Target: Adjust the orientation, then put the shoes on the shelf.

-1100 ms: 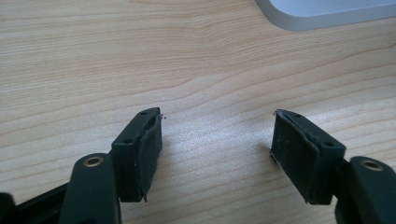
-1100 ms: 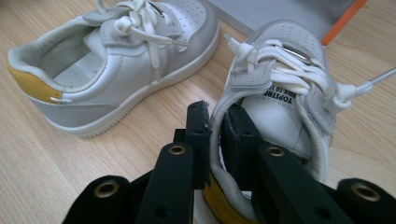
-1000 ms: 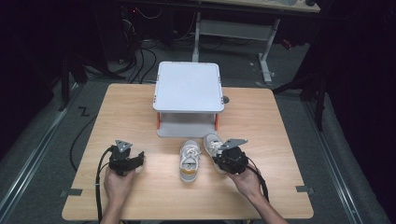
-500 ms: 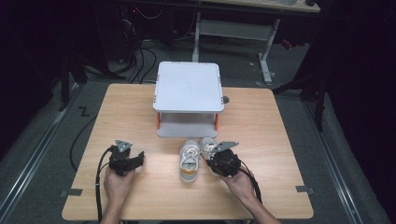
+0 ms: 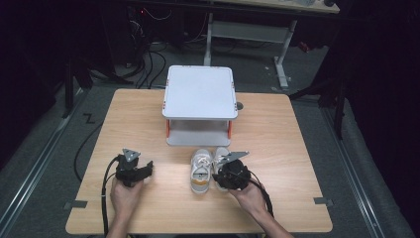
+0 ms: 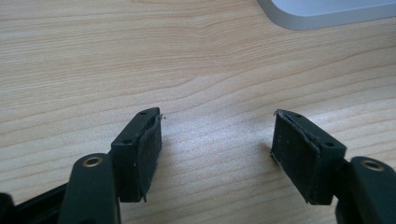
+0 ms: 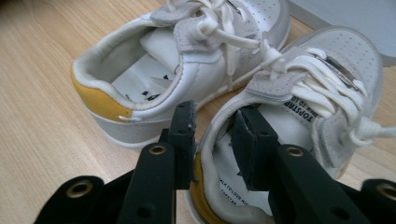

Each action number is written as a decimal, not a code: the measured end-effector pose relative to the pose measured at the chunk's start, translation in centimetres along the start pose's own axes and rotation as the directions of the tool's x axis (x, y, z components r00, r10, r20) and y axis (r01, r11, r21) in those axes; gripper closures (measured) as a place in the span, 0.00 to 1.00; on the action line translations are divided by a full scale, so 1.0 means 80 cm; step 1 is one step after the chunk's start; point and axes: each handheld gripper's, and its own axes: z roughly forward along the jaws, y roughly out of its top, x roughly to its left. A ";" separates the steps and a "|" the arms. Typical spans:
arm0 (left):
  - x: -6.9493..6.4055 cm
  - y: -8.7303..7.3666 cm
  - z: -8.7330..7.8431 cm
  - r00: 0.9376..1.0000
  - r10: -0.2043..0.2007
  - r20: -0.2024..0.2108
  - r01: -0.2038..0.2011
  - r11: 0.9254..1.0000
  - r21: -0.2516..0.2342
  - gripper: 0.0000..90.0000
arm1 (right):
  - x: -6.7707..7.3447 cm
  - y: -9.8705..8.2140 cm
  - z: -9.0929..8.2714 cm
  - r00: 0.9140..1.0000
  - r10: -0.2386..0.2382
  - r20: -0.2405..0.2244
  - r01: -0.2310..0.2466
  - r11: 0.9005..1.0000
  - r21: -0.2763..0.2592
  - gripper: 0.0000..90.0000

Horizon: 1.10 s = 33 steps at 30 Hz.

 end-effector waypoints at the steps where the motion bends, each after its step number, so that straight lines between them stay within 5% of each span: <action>1: 0.000 0.000 0.000 1.000 -0.001 0.001 0.001 1.000 -0.001 0.37 | 0.000 0.000 0.000 1.000 0.002 -0.006 -0.002 1.000 0.000 0.76; 12: 0.000 0.000 0.000 1.000 0.001 0.002 -0.001 1.000 0.001 0.37 | -0.007 -0.006 -0.002 0.995 0.039 -0.089 -0.043 0.998 -0.050 0.60; 16: 0.000 0.000 0.000 1.000 0.001 0.002 -0.001 1.000 0.001 0.37 | -0.007 -0.009 -0.007 0.996 0.033 -0.085 -0.039 0.997 -0.072 0.59; 23: -0.001 0.000 0.000 1.000 0.001 0.002 -0.001 1.000 0.001 0.36 | -0.016 -0.020 -0.030 0.995 0.044 -0.090 -0.060 0.982 -0.181 0.57; 26: 0.000 0.000 0.000 1.000 0.000 0.003 0.000 1.000 0.001 0.36 | -0.027 -0.033 -0.044 0.999 0.041 -0.021 -0.045 0.961 -0.274 0.55; 27: 0.000 0.000 0.000 1.000 0.000 0.003 0.000 1.000 0.001 0.36 | -0.027 -0.033 -0.044 0.999 0.041 -0.021 -0.045 0.961 -0.274 0.55; 29: -0.001 0.000 0.000 1.000 0.009 -0.003 -0.009 1.000 0.006 0.36 | -0.044 -0.044 -0.051 0.996 0.086 0.005 -0.081 0.947 -0.311 0.54; 31: -0.001 0.000 0.000 1.000 0.008 -0.002 -0.007 1.000 0.006 0.36 | -0.051 -0.047 -0.051 0.994 0.105 0.026 -0.092 0.945 -0.314 0.53; 33: -0.001 0.000 0.000 1.000 0.008 -0.002 -0.008 1.000 0.006 0.36 | -0.065 -0.055 -0.049 0.986 0.132 0.099 -0.096 0.947 -0.307 0.53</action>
